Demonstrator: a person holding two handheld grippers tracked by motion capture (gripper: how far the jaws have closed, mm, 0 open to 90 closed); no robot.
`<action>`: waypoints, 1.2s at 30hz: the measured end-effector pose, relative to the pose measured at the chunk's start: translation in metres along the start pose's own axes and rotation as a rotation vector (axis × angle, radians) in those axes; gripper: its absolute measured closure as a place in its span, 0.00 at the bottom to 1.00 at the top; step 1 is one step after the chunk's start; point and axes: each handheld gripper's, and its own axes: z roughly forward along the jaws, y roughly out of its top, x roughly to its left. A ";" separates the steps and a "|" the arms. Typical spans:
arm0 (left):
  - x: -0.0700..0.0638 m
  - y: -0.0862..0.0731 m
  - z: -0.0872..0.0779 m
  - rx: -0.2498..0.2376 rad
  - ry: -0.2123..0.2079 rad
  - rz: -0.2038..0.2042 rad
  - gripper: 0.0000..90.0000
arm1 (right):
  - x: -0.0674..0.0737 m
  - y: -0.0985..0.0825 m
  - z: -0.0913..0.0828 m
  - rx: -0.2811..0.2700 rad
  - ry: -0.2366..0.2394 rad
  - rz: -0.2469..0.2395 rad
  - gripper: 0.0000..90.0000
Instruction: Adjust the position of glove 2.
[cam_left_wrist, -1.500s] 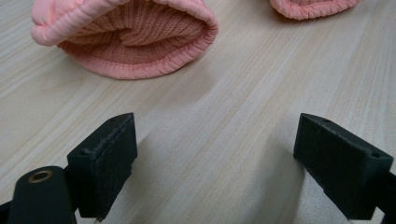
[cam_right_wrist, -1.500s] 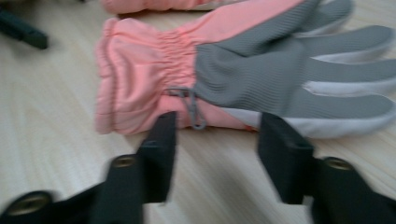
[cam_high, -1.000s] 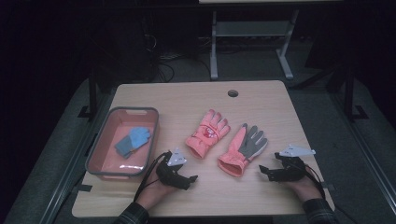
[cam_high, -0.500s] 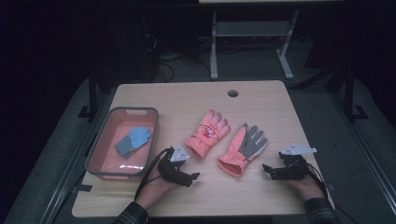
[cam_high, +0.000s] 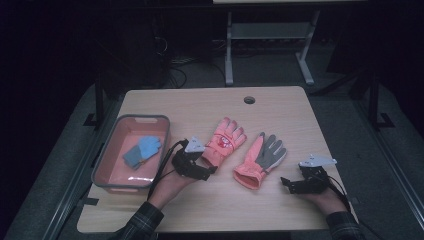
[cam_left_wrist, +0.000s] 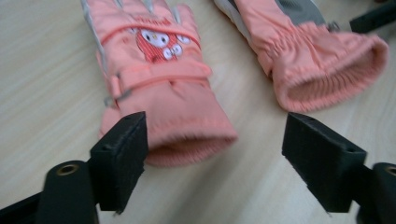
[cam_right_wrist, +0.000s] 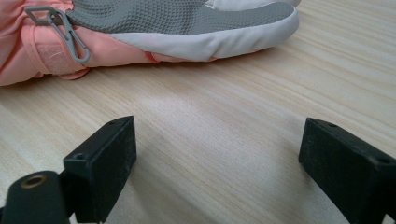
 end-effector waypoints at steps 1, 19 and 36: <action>0.001 0.004 0.001 -0.002 0.003 -0.003 0.26 | 0.000 0.000 0.000 0.003 0.001 0.005 0.12; 0.025 0.053 0.039 0.010 0.064 -0.011 0.41 | 0.000 0.000 0.000 0.003 -0.001 0.008 0.12; 0.055 0.043 0.077 0.082 0.070 -0.091 0.31 | 0.000 0.000 0.000 0.003 -0.001 0.008 0.12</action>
